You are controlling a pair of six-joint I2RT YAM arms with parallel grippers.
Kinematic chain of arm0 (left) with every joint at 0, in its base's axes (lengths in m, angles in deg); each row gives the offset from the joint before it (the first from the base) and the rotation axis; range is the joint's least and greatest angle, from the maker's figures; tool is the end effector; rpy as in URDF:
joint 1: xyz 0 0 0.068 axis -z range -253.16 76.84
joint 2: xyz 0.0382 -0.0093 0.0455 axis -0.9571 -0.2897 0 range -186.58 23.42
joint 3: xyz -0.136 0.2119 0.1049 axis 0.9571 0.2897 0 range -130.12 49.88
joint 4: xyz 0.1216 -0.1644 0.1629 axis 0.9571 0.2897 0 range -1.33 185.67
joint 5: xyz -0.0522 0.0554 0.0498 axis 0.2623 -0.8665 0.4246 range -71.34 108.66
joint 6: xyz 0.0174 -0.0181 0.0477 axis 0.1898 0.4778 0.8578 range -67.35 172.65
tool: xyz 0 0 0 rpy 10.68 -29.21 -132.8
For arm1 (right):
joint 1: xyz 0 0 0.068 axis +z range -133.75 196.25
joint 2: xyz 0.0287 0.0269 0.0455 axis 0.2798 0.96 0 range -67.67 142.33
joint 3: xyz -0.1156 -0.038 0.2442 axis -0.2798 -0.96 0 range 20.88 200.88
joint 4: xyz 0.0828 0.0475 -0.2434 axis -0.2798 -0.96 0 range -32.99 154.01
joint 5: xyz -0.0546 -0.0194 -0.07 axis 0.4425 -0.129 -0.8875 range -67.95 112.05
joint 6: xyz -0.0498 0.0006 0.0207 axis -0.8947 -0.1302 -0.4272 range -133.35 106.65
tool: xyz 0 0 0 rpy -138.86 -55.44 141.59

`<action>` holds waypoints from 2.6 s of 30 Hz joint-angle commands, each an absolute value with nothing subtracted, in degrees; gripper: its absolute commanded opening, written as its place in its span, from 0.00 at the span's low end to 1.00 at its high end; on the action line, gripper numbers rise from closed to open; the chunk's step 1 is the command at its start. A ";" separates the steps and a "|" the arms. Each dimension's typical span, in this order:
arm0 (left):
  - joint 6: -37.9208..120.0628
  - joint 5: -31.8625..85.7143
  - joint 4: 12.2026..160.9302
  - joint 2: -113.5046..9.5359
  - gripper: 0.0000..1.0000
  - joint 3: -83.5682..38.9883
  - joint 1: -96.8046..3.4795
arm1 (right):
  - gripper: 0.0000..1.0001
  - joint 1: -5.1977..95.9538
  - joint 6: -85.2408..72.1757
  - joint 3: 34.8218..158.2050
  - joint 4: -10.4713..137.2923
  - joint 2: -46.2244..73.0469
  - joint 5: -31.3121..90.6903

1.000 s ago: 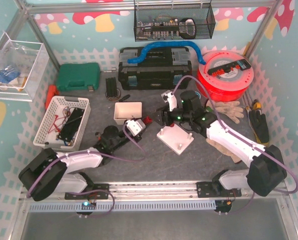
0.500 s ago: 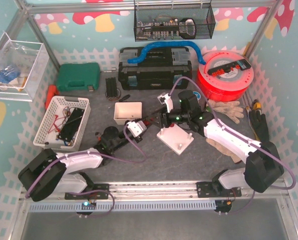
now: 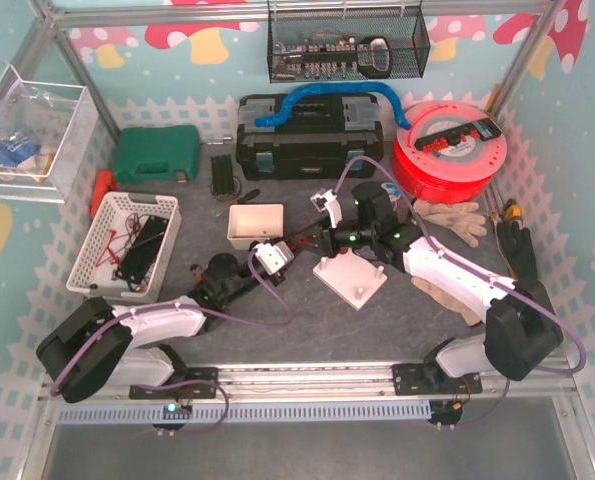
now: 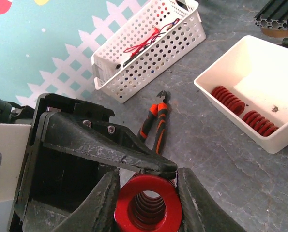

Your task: Install the large spring

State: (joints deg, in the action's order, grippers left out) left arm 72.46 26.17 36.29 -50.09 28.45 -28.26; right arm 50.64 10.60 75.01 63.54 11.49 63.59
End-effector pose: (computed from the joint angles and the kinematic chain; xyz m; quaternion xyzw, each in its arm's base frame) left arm 0.1754 -0.1814 0.2108 0.4158 0.5697 -0.1987 0.6805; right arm 0.2413 0.1937 0.2802 -0.2604 0.7702 0.5051 0.2895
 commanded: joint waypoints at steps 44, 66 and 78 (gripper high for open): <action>65.11 6.72 42.29 -45.81 0.99 31.19 -27.81 | 0.00 48.03 31.55 64.67 31.31 -4.94 8.03; 64.12 7.28 41.60 -48.69 0.99 29.94 -27.81 | 0.00 47.30 29.42 64.09 42.27 -1.22 4.81; 61.93 7.86 42.17 -48.00 0.99 29.61 -27.81 | 0.00 47.35 26.90 68.80 24.71 -9.99 11.21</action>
